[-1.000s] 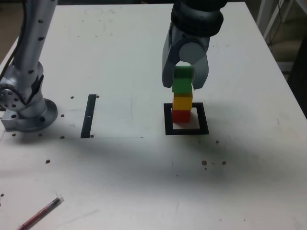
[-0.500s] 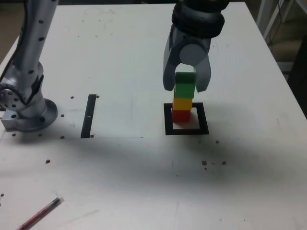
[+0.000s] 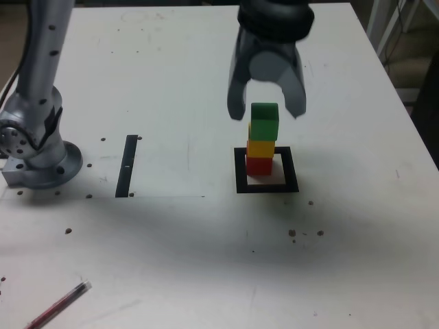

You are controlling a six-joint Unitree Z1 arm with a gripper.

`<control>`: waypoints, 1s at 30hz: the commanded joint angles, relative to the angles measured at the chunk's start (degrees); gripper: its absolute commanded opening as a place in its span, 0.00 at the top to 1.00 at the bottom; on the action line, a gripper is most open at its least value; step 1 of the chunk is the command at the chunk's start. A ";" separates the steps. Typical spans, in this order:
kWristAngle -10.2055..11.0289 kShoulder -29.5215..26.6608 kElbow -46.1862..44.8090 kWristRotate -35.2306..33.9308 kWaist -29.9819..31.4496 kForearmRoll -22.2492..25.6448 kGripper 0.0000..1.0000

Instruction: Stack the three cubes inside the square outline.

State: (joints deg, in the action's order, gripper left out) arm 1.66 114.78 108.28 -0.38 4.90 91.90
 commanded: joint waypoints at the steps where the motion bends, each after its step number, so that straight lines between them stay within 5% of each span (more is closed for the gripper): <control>1: -0.25 -3.76 -0.52 0.29 0.02 0.85 0.00; 10: -1.19 -14.38 -9.16 1.53 0.02 0.80 0.00; 18: 0.33 -22.87 -27.34 2.61 0.02 -1.13 0.00; 30: 1.93 -30.16 -50.48 0.03 0.24 -17.29 0.00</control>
State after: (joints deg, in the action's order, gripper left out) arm 3.70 85.09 60.98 0.02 4.98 75.83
